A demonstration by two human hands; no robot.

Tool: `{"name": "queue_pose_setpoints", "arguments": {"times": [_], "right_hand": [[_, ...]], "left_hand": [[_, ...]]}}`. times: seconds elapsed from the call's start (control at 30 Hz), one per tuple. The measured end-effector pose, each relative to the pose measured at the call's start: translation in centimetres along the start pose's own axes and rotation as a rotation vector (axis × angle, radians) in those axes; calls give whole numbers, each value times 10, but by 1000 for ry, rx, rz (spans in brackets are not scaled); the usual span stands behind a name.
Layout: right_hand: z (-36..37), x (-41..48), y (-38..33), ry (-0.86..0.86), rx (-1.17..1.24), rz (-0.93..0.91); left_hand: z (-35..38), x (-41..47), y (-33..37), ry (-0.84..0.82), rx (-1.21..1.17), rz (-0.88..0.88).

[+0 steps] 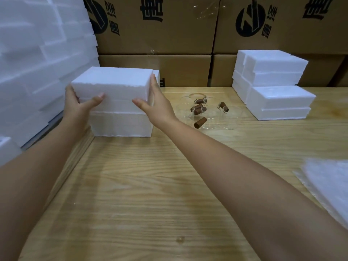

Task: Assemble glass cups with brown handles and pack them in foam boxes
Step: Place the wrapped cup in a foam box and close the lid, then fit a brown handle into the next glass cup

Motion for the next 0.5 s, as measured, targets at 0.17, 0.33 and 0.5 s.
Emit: {"name": "queue_pose_setpoints", "arguments": {"times": [0.17,0.33,0.5], "right_hand": [[-18,-40,7,133,-62,5],[-48,-107,42,296,-97,109],[-105,-143,63,515,-55,265]], "left_hand": [[22,-57,9,484,315,465],[111,-130,-9,159,379,672],[186,-148,-30,-306,566,213]]}}
Point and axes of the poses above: each hand's wrist, its own x-axis towards the middle knuckle, its own z-axis out of the palm, y = z × x, the point moved 2 cm from there along x, towards the middle knuckle, and after that the axes turned 13 degrees about -z, right-handed, at the moved point
